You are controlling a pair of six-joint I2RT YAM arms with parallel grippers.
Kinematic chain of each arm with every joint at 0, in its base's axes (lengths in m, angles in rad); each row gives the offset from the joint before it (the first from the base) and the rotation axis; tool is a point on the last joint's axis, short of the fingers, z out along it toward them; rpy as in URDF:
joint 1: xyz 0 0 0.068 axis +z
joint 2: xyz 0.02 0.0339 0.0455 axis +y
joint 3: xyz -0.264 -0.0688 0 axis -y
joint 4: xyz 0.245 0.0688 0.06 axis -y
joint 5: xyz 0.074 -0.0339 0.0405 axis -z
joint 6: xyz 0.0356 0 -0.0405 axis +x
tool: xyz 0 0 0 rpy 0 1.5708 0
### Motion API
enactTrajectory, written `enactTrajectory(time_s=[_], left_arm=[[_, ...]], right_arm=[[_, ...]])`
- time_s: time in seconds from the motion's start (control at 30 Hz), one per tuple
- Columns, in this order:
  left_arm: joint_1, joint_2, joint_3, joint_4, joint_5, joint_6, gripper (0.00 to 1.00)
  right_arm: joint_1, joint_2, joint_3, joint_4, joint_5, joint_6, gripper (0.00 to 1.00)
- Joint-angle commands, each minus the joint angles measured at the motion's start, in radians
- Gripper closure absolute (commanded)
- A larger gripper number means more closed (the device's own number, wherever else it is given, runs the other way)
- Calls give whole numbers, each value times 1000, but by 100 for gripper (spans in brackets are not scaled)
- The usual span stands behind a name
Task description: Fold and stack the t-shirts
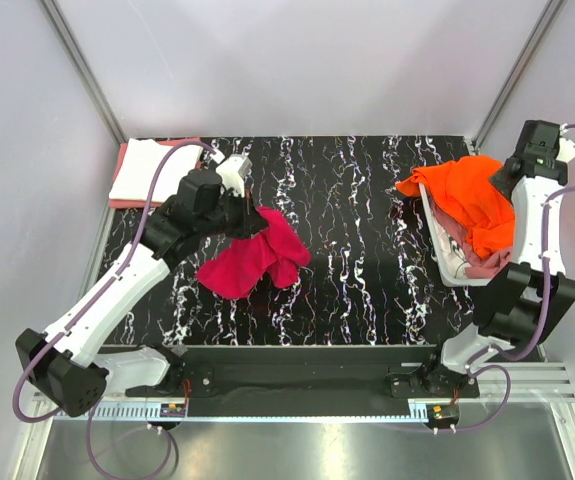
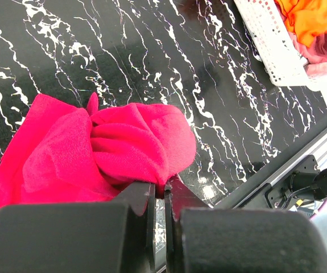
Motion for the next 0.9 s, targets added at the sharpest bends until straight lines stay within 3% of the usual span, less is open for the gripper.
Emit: enactTrajectory(time_s=[0.0, 0.17, 0.4, 0.53, 0.6, 0.63, 0.67, 0.73, 0.87], left_arm=[[7, -4, 29, 52, 5, 16, 100], [7, 18, 36, 53, 30, 8, 100], [10, 13, 17, 55, 20, 19, 100], [16, 13, 10, 52, 22, 23, 100], [15, 11, 9, 53, 20, 25, 100], [19, 11, 9, 52, 19, 27, 100], [18, 11, 9, 53, 19, 27, 100], [21, 13, 12, 52, 17, 27, 100], [21, 16, 10, 52, 17, 28, 100]], right_arm=[[-2, 3, 27, 79, -142, 5, 52], [2, 106, -5, 224, -336, -49, 42], [2, 360, 98, 226, -372, -91, 34], [10, 405, 90, 261, -381, -100, 34], [10, 431, 92, 270, -354, -101, 44], [10, 440, 93, 270, -335, -101, 54], [8, 440, 90, 255, -314, -101, 82], [8, 416, 74, 232, -209, -101, 100], [8, 214, 57, 91, -43, -59, 100]])
